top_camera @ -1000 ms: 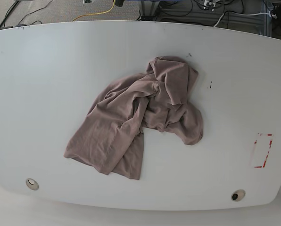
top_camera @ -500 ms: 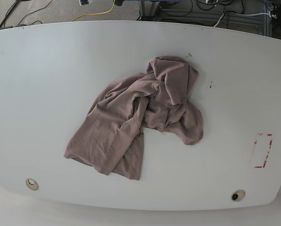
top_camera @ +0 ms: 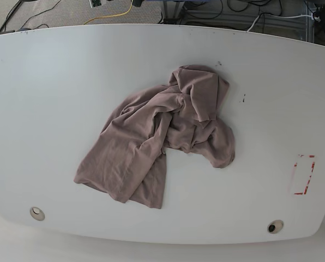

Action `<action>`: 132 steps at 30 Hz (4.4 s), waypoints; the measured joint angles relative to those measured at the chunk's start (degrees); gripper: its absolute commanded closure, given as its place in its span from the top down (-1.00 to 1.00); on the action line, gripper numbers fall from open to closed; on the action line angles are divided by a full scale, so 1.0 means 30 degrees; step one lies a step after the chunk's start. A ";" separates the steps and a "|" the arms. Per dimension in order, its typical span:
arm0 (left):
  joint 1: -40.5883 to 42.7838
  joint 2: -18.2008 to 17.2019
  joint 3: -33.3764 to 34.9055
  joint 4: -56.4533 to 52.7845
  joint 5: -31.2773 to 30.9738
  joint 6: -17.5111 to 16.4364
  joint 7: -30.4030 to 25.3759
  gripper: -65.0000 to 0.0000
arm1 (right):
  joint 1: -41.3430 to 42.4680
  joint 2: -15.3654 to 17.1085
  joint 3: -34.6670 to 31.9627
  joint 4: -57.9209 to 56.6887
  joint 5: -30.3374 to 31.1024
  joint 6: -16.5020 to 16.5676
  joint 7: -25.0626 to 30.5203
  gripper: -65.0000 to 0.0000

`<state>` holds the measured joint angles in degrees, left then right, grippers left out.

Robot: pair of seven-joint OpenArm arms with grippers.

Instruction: Layout the t-shirt on the table in an organized manner, then fold the t-shirt properly

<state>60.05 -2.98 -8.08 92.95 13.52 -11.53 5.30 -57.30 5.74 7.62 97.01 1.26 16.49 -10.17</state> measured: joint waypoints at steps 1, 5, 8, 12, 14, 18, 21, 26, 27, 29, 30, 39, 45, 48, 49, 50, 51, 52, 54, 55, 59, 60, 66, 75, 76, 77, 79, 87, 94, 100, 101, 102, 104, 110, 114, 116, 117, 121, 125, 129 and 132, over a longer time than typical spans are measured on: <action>0.0044 -0.0007 0.0000 0.0051 0.0007 0.0000 0.0000 -0.66 | -0.0073 0.0000 0.0000 0.0073 0.0000 0.0000 0.0000 -0.94; -0.0029 0.0029 0.0095 0.0138 0.0153 0.0080 -0.0007 -0.67 | -0.0204 -0.0007 0.0015 0.0444 0.0000 0.0000 0.0007 -0.94; -0.0095 0.0044 0.0087 0.0393 0.0051 0.0058 0.0080 -0.67 | -0.0291 0.0000 0.0015 0.0809 0.0015 0.0000 0.0015 -0.94; -0.0240 0.0044 0.0051 0.0692 0.0058 0.0058 0.0087 -0.67 | -0.0386 -0.0007 0.0015 0.1188 0.0007 -0.0007 0.0007 -0.95; -0.0270 0.0036 0.0029 0.0889 0.0051 0.0051 0.0102 -0.67 | -0.0452 -0.0007 0.0044 0.1406 0.0015 -0.0007 0.0007 -0.95; -0.0299 0.0015 0.0029 0.1501 0.0058 0.0058 0.0714 -0.67 | -0.0605 -0.0022 0.0066 0.1945 0.0015 0.0000 -0.0131 -0.96; -0.0401 0.0000 0.0029 0.1967 0.0058 0.0036 0.1035 -0.66 | -0.0597 -0.0051 0.0066 0.2215 0.0007 -0.0007 -0.0146 -0.96; -0.0765 -0.0102 0.0029 0.2645 -0.0022 0.0007 0.1530 -0.60 | -0.0488 -0.0117 0.0066 0.2521 0.0022 -0.0007 -0.0284 -0.95; -0.0874 -0.0102 0.0022 0.2652 -0.0066 0.0007 0.1523 -0.60 | -0.0415 -0.0153 0.0066 0.2521 0.0022 -0.0007 -0.0561 -0.95; -0.1071 -0.0087 -0.0015 0.2674 -0.0109 0.0000 0.1770 -0.58 | -0.0284 -0.0226 0.0044 0.2521 0.0007 -0.0007 -0.1151 -0.96; -0.1144 -0.0095 -0.0015 0.2718 -0.0153 -0.0022 0.1880 -0.58 | -0.0270 -0.0240 0.0051 0.2535 0.0015 -0.0007 -0.1239 -0.96; -0.2062 -0.0087 -0.0044 0.3089 -0.1115 -0.0080 0.1909 -0.55 | -0.0080 -0.0131 0.0073 0.3082 -0.0007 0.0000 -0.1137 -0.95; -0.2630 -0.0066 -0.0036 0.3898 -0.1523 -0.0124 0.2251 -0.52 | 0.0073 -0.0051 0.0073 0.3293 -0.0015 0.0000 -0.1137 -0.83; -0.2987 -0.0080 -0.0073 0.4306 -0.1603 -0.0277 0.3133 -0.52 | 0.0204 -0.0058 0.0058 0.3308 -0.0007 -0.0022 -0.1195 -0.76; -0.3082 -0.0058 -0.0080 0.4306 -0.1668 -0.0291 0.3184 -0.52 | 0.0240 -0.0029 0.0058 0.3337 -0.0036 -0.0007 -0.1253 -0.74; -0.3162 -0.0036 -0.0073 0.4306 -0.1719 -0.0277 0.3257 -0.51 | 0.0306 -0.0007 0.0058 0.3410 -0.0117 -0.0007 -0.1282 -0.73; -0.3235 -0.0036 -0.0080 0.4306 -0.1778 -0.0291 0.3381 -0.51 | 0.0364 -0.0007 0.0058 0.3468 -0.0219 -0.0007 -0.1268 -0.71; -0.3344 -0.0036 -0.0080 0.4306 -0.1829 -0.0299 0.3636 -0.50 | 0.0430 -0.0015 0.0058 0.3548 -0.0233 -0.0015 -0.1297 -0.69; -0.3643 -0.0044 -0.0073 0.4306 -0.1727 -0.0386 0.4211 -0.50 | 0.0583 -0.0022 0.0058 0.3679 -0.0219 -0.0066 -0.1297 -0.66; -0.3840 -0.0036 -0.0029 0.4306 -0.1450 -0.0474 0.4605 -0.50 | 0.0685 -0.0066 0.0066 0.3789 -0.0211 -0.0058 -0.1290 -0.65; -0.4197 -0.0036 0.0095 0.4313 -0.1362 -0.0503 0.5253 -0.49 | 0.0962 -0.0124 0.0066 0.4036 -0.0189 -0.0066 -0.1231 -0.66; -0.4226 -0.0051 0.0117 0.4328 -0.1282 -0.0510 0.5289 -0.48 | 0.0998 -0.0109 0.0066 0.4044 -0.0153 0.0007 -0.1122 -0.66; -0.4444 -0.0066 0.0495 0.4714 -0.0991 -0.0503 0.6280 -0.46 | 0.0998 -0.0109 0.0073 0.4044 -0.0138 -0.0007 -0.1020 -0.73; -0.4823 -0.0066 0.1231 0.4794 -0.0627 -0.0364 0.6980 -0.45 | 0.1362 -0.0117 0.0226 0.4386 -0.0146 -0.0022 -0.0984 -0.65; -0.4838 -0.0066 0.1268 0.4794 -0.0612 -0.0364 0.6980 -0.45 | 0.1479 -0.0109 0.0226 0.4386 -0.0138 -0.0073 -0.0991 -0.62; -0.4852 -0.0073 0.1304 0.4794 -0.0576 -0.0372 0.6994 -0.45 | 0.1632 -0.0109 0.0226 0.4401 -0.0138 -0.0080 -0.0984 -0.59; -0.4903 -0.0080 0.1377 0.4794 -0.0495 -0.0364 0.7016 -0.45 | 0.1821 -0.0109 0.0211 0.4401 -0.0131 -0.0073 -0.0976 -0.50; -0.4838 -0.0058 0.1311 0.4146 -0.0219 -0.0495 0.7876 -0.50 | 0.2674 -0.0182 0.0153 0.3912 -0.0459 0.0102 -0.1566 -0.43; -0.4685 0.0029 0.0947 0.4175 -0.0291 -0.0430 0.7512 -0.50 | 0.2630 -0.0211 0.0138 0.3883 -0.0423 0.0073 -0.1362 -0.43; -0.4648 0.0044 0.0962 0.4175 -0.0299 -0.0459 0.7512 -0.50 | 0.2623 -0.0219 0.0138 0.3883 -0.0415 0.0073 -0.1355 -0.43; -0.4612 0.0036 0.0962 0.4175 -0.0299 -0.0452 0.7497 -0.50 | 0.2630 -0.0211 0.0138 0.3883 -0.0423 0.0073 -0.1370 -0.43; -0.4554 0.0036 0.0954 0.4175 -0.0299 -0.0452 0.7461 -0.50 | 0.2630 -0.0211 0.0138 0.3883 -0.0423 0.0073 -0.1370 -0.43; -0.4386 0.0036 0.0954 0.4182 -0.0299 -0.0444 0.7439 -0.50 | 0.2630 -0.0211 0.0138 0.3883 -0.0423 0.0066 -0.1362 -0.43; -0.3898 0.0036 0.0954 0.4197 -0.0306 -0.0452 0.7482 -0.50 | 0.2616 -0.0219 0.0138 0.3891 -0.0423 0.0066 -0.1370 -0.43; -0.3585 0.0036 0.0962 0.4437 -0.0342 -0.0452 0.7431 -0.50 | 0.2608 -0.0211 0.0138 0.3898 -0.0423 0.0066 -0.1362 -0.43; -0.3366 0.0036 0.0954 0.4641 -0.0364 -0.0452 0.7439 -0.50 | 0.2586 -0.0211 0.0138 0.3898 -0.0423 0.0066 -0.1355 -0.43; -0.3249 0.0029 0.0954 0.4743 -0.0372 -0.0452 0.7439 -0.50 | 0.2572 -0.0219 0.0138 0.3905 -0.0423 0.0066 -0.1355 -0.43; -0.2878 0.0036 0.0954 0.5311 -0.0364 -0.0452 0.7431 -0.50 | 0.2506 -0.0219 0.0182 0.4109 -0.0423 0.0073 -0.1457 -0.43; -0.2506 0.0029 0.0954 0.6011 -0.0372 -0.0459 0.7431 -0.50 | 0.2404 -0.0270 0.0590 0.4583 -0.0357 0.0131 -0.1450 -0.43; -0.2120 0.0044 0.0488 0.6659 -0.0379 -0.0561 0.7424 -0.50 | 0.2229 -0.0270 0.0845 0.4809 -0.0357 0.0015 -0.1370 -0.43; -0.2033 0.0044 0.0080 0.6849 -0.0372 -0.0510 0.7439 -0.50 | 0.2120 -0.0277 0.1115 0.5020 -0.0350 0.0153 -0.1486 -0.43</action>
<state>53.95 -2.85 -7.84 113.49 12.40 -13.06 27.62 -50.94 4.91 10.96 112.07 0.21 16.95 -14.63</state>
